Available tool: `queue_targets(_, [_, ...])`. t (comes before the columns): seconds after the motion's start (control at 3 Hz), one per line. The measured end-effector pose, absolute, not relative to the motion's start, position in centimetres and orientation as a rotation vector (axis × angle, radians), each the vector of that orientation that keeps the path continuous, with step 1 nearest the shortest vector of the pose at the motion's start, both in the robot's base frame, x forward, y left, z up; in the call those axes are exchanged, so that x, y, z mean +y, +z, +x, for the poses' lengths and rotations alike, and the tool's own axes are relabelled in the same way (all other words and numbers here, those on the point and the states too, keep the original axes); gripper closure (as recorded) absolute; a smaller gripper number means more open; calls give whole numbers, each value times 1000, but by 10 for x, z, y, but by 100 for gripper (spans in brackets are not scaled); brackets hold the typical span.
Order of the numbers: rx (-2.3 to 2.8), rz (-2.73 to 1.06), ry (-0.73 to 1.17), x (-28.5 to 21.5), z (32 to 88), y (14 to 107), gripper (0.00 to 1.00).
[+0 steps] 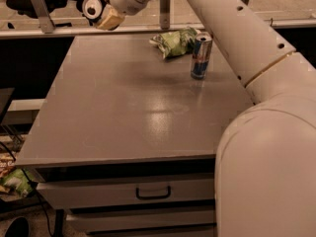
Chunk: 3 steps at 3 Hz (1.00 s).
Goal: Place pepsi can upright
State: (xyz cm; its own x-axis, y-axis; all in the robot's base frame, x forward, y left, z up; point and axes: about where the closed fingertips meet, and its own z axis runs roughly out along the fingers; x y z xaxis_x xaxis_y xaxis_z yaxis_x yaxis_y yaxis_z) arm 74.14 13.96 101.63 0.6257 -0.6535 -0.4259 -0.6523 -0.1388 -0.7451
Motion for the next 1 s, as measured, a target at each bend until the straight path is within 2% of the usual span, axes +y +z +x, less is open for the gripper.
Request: queue_targets(1.0, [1141, -1703, 296, 156, 682, 1026, 100])
